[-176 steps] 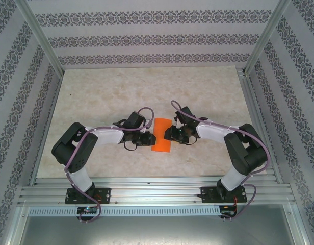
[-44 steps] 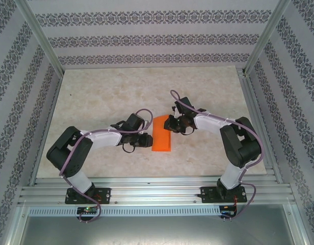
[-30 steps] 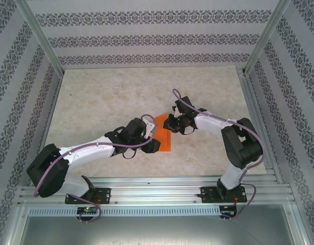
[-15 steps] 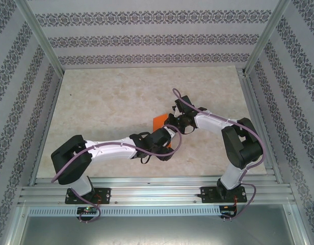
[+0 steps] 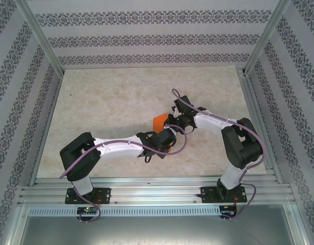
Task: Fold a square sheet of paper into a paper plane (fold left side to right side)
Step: Fold the triangle a second time at the center of the table.
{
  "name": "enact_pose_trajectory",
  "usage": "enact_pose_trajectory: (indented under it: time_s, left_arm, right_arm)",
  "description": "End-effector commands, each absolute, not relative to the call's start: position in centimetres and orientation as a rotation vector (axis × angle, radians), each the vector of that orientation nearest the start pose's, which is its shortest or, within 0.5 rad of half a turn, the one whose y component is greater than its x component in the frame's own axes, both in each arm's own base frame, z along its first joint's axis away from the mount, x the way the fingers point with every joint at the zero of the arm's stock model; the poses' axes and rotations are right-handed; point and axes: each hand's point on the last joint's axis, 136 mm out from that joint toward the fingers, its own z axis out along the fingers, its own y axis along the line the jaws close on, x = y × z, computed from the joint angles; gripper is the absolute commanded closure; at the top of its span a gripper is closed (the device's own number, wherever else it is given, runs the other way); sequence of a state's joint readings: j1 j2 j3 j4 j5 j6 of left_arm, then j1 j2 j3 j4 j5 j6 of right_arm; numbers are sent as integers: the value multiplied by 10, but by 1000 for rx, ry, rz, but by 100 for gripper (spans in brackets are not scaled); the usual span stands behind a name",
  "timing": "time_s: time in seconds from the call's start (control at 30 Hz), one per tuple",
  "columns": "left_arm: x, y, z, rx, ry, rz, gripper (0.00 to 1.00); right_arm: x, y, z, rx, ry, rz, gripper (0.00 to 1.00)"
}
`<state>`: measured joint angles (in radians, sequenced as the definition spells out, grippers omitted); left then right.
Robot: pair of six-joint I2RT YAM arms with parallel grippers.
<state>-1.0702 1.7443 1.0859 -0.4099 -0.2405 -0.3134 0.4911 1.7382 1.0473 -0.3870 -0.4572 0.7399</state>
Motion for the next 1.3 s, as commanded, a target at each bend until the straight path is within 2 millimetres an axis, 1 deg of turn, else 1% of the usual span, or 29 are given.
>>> enact_pose_trajectory:
  time_s: [0.0, 0.13, 0.23, 0.33, 0.4, 0.53, 0.6, 0.67, 0.8, 0.93, 1.03, 1.13, 1.27]
  left_arm:
    - [226, -349, 68, 928, 2431, -213, 81]
    - [224, -351, 68, 943, 2436, -235, 93]
    - [222, -355, 69, 951, 2437, -271, 99]
    - [222, -356, 69, 952, 2449, -317, 100]
    - [224, -355, 69, 936, 2460, -355, 100]
    - [226, -354, 72, 913, 2482, -480, 100]
    - [227, -354, 74, 908, 2487, -536, 100]
    - [231, -354, 76, 898, 2491, -588, 100]
    - [239, -350, 77, 869, 2502, -682, 100]
    - [245, -344, 76, 843, 2513, -740, 100]
    - [249, -337, 74, 829, 2523, -762, 100]
    - [254, -335, 77, 816, 2515, -809, 100]
    - [260, -331, 77, 815, 2522, -809, 100]
  right_arm:
    - [319, 259, 64, 166, 2848, 935, 89]
    - [320, 260, 65, 154, 2846, 932, 88]
    - [320, 259, 67, 131, 2842, 924, 87]
    - [321, 256, 73, 99, 2832, 898, 80]
    - [322, 251, 77, 90, 2812, 874, 73]
    - [327, 240, 97, 72, 2731, 867, 59]
    - [327, 232, 105, 70, 2695, 856, 54]
    - [326, 224, 111, 75, 2664, 849, 52]
    - [317, 211, 111, 82, 2626, 856, 53]
    - [304, 207, 104, 100, 2611, 886, 61]
    - [292, 207, 95, 117, 2609, 926, 67]
    - [279, 209, 84, 125, 2628, 943, 73]
    - [263, 218, 69, 119, 2662, 971, 80]
